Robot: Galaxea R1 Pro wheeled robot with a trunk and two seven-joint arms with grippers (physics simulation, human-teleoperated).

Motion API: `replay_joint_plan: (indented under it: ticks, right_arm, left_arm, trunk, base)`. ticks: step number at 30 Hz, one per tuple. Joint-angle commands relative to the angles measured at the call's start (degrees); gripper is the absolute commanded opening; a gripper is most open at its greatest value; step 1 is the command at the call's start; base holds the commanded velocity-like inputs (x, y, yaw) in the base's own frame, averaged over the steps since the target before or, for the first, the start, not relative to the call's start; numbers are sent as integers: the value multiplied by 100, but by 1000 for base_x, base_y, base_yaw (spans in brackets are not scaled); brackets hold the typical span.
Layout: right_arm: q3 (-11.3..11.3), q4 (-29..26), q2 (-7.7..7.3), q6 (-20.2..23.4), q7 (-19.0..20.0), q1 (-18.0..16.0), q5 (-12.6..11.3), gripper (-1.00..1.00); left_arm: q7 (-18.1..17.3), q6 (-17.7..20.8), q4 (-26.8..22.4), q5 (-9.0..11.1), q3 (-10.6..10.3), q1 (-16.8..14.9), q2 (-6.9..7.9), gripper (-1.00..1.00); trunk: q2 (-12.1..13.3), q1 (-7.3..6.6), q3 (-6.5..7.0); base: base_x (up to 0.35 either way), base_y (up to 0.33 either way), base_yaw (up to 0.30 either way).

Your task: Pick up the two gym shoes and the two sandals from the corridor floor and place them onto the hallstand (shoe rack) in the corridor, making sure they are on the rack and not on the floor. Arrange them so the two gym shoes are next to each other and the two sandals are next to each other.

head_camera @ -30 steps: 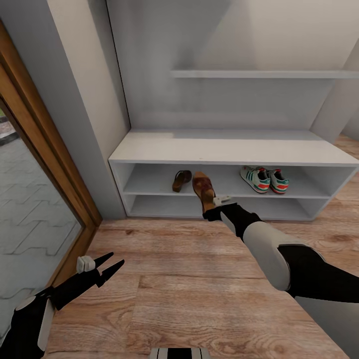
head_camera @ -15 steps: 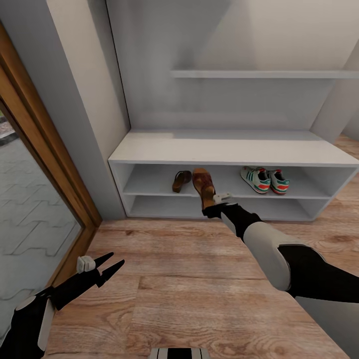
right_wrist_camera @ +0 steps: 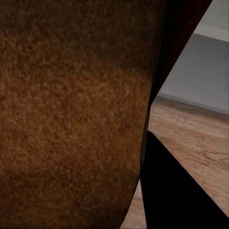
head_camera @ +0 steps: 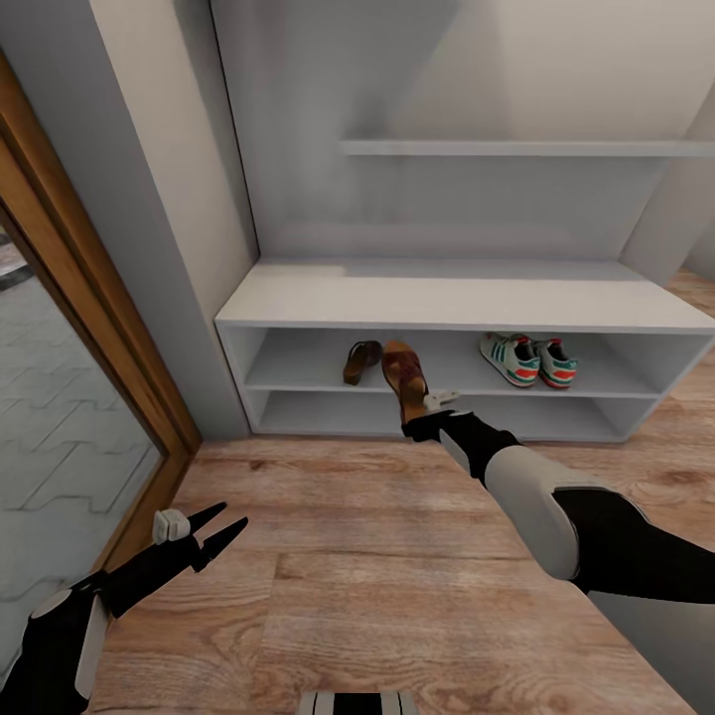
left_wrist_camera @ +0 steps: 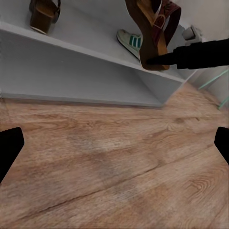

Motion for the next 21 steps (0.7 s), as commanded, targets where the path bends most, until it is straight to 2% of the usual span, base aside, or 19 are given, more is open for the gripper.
replay_joint_plan:
  ticks: [1,12,21]
  right_arm:
    - [-1,7,0,2,-2,2,-19,-100]
    - [0,15,2,104,-13,0,-19,-100]
    - [-1,-17,0,834,-11,-2,-26,-100]
  left_arm:
    - [0,0,0,0,1,0,0,100]
    - [0,0,0,0,-4,0,0,100]
    - [0,0,0,0,-2,0,0,100]
  trunk:
    - [0,0,0]
    - [0,0,0]
    - [0,0,0]
  base:
    - [125,0,0]
    - [61,0,0]
    - [2,0,0]
